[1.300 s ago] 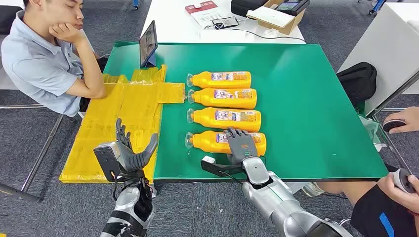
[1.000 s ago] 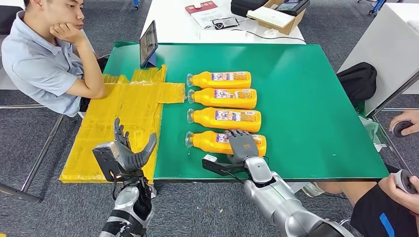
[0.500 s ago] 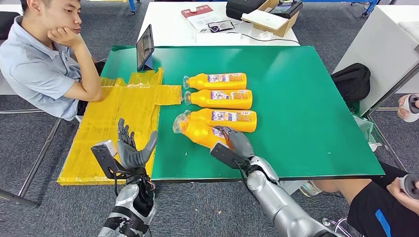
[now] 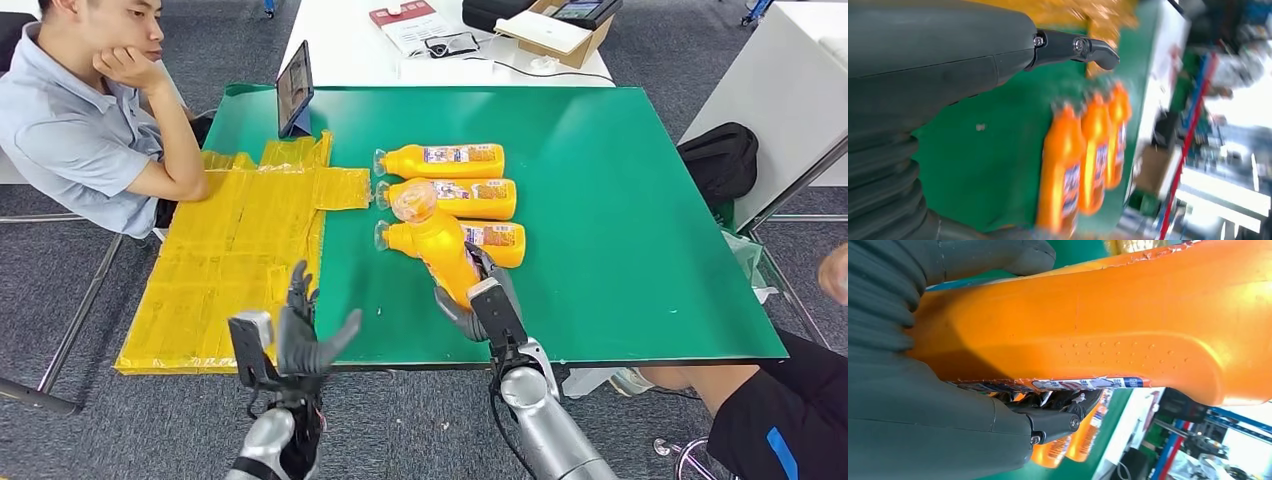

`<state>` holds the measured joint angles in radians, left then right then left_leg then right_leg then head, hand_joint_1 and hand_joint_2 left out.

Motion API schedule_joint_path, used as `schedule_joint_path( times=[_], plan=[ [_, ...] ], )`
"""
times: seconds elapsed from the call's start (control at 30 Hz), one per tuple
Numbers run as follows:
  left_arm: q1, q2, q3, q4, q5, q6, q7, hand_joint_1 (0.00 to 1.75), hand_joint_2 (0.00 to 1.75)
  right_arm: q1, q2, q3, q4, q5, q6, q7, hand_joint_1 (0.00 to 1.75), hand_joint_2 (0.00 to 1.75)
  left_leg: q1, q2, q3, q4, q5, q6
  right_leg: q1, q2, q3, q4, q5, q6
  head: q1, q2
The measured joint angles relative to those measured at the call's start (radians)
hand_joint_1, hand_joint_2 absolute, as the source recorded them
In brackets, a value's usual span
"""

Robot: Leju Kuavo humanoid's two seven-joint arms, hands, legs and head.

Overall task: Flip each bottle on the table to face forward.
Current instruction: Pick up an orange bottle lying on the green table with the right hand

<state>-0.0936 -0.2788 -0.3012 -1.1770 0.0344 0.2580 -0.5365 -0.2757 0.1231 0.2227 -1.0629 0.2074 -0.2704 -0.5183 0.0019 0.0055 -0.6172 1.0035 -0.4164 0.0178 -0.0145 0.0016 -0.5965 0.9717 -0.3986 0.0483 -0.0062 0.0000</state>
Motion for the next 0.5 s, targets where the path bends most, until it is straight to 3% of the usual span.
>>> schedule_joint_path(
  times=[0.23,0.5],
  plan=[
    [0.038,0.025,-0.109,-0.099,-0.126,-0.004,-0.021,0.00,1.75,0.001,0.030,0.091,-0.007,0.148,-0.010,-0.019,1.75,1.75,0.001,-0.002,-0.002,0.000,0.000,0.000,0.001,0.000,-0.002,0.000,0.000,0.000,0.000,0.000],
    [0.017,0.025,-0.132,-0.099,-0.096,-0.033,0.010,0.00,1.75,-0.036,0.061,0.213,0.050,0.249,-0.047,-0.011,1.75,1.75,0.001,-0.003,-0.002,0.000,0.001,0.000,0.000,-0.002,-0.001,0.000,0.000,0.000,0.000,0.000]
  ],
)
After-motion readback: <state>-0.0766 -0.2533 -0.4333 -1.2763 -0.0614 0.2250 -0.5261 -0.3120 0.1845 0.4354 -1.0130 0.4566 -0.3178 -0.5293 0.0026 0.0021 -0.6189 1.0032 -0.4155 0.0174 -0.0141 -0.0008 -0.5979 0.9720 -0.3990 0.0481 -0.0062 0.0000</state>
